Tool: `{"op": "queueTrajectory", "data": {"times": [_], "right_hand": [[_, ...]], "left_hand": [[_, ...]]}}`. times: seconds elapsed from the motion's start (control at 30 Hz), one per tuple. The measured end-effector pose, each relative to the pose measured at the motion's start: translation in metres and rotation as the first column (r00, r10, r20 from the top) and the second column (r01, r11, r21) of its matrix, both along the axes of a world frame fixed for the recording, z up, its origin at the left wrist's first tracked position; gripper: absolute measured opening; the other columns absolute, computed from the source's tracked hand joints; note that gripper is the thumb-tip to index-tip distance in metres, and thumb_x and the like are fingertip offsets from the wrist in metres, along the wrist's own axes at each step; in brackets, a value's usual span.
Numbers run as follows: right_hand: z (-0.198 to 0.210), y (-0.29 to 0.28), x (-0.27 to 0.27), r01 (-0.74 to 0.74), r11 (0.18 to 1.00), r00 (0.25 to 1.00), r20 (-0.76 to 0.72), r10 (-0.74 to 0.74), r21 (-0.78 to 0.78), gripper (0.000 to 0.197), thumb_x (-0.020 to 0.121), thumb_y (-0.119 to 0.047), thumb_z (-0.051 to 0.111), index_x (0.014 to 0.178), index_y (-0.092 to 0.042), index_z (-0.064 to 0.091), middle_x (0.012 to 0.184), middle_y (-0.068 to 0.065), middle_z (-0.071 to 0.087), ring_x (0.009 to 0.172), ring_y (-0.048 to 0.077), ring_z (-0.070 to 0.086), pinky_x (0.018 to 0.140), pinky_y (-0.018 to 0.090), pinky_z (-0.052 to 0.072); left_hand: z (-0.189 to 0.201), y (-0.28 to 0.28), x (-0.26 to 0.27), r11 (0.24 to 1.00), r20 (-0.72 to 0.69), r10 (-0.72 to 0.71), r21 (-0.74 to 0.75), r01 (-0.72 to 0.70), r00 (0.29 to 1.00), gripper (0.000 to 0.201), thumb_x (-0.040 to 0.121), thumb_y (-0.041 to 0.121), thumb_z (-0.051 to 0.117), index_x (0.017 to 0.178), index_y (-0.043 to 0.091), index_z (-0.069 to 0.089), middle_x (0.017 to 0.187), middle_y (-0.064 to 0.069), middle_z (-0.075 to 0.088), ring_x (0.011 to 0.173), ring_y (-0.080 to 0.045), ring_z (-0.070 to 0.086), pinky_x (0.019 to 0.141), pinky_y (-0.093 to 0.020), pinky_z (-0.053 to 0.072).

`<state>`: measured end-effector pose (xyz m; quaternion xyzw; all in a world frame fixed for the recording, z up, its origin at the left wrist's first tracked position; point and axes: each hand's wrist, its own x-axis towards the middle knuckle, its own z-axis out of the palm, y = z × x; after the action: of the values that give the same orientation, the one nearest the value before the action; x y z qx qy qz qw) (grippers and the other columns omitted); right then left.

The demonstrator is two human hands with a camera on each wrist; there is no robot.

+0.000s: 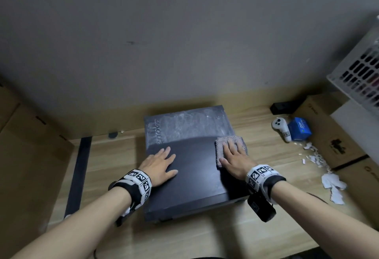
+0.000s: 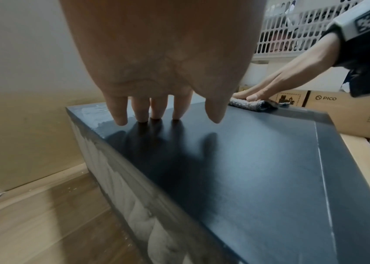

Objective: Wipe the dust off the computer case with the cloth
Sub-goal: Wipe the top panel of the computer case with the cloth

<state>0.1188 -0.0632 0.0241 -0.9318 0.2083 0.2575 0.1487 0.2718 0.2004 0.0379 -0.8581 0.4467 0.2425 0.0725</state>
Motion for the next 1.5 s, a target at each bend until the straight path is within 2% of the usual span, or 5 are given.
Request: {"op": "queueTrajectory", "data": {"times": [0.63, 0.97, 1.17, 1.43, 1.5], "right_hand": [[-0.022, -0.050, 0.098, -0.042, 0.996, 0.999, 0.008, 0.042, -0.084, 0.067, 0.104, -0.045, 0.016, 0.157, -0.012, -0.009, 0.163, 0.012, -0.018, 0.148, 0.038, -0.023, 0.122, 0.045, -0.009], [-0.007, 0.025, 0.116, -0.244, 0.969, 0.968, 0.052, 0.245, -0.028, 0.064, 0.104, -0.031, 0.020, 0.156, -0.008, -0.009, 0.162, 0.017, -0.019, 0.146, 0.039, -0.024, 0.120, 0.045, -0.012], [-0.021, 0.124, 0.158, -0.467, 0.879, 0.872, 0.118, 0.476, -0.098, 0.067, 0.102, -0.031, 0.022, 0.155, -0.001, -0.006, 0.162, 0.023, -0.013, 0.148, 0.043, -0.018, 0.122, 0.051, -0.004], [-0.033, 0.148, 0.180, -0.586, 0.795, 0.789, 0.114, 0.604, -0.157, 0.086, 0.082, -0.044, -0.016, 0.155, -0.002, -0.002, 0.163, 0.021, -0.008, 0.150, 0.040, -0.012, 0.123, 0.050, 0.001], [-0.026, 0.147, 0.173, -0.582, 0.801, 0.795, 0.110, 0.597, -0.141, 0.077, 0.090, -0.043, -0.008, 0.156, -0.004, -0.003, 0.164, 0.019, -0.009, 0.150, 0.039, -0.014, 0.123, 0.049, 0.000]], "left_hand": [[0.002, -0.005, 0.007, 0.997, -0.057, -0.008, 0.079, 0.012, 0.998, 0.087, 0.087, 0.069, 0.042, 0.155, 0.026, 0.010, 0.163, 0.000, -0.009, 0.150, -0.020, 0.000, 0.119, -0.039, 0.018], [0.005, 0.002, 0.010, 1.000, -0.096, 0.012, 0.008, -0.011, 0.995, 0.068, 0.097, 0.050, 0.038, 0.155, 0.024, 0.014, 0.163, -0.001, -0.005, 0.150, -0.018, 0.002, 0.120, -0.040, 0.015], [0.018, 0.056, 0.019, 0.932, -0.071, 0.182, -0.306, -0.195, 0.981, 0.052, 0.098, 0.033, 0.044, 0.148, 0.021, 0.036, 0.159, 0.003, 0.023, 0.147, -0.013, 0.020, 0.117, -0.030, 0.019], [0.012, 0.133, 0.020, 0.857, -0.186, 0.428, -0.227, -0.463, 0.884, 0.052, 0.098, 0.031, 0.044, 0.148, 0.020, 0.036, 0.156, 0.002, 0.031, 0.142, -0.016, 0.032, 0.115, -0.033, 0.028], [0.009, 0.132, 0.021, 0.845, -0.211, 0.454, -0.206, -0.494, 0.866, 0.053, 0.097, 0.031, 0.044, 0.148, 0.019, 0.036, 0.154, 0.001, 0.034, 0.139, -0.016, 0.036, 0.113, -0.036, 0.032]]}}
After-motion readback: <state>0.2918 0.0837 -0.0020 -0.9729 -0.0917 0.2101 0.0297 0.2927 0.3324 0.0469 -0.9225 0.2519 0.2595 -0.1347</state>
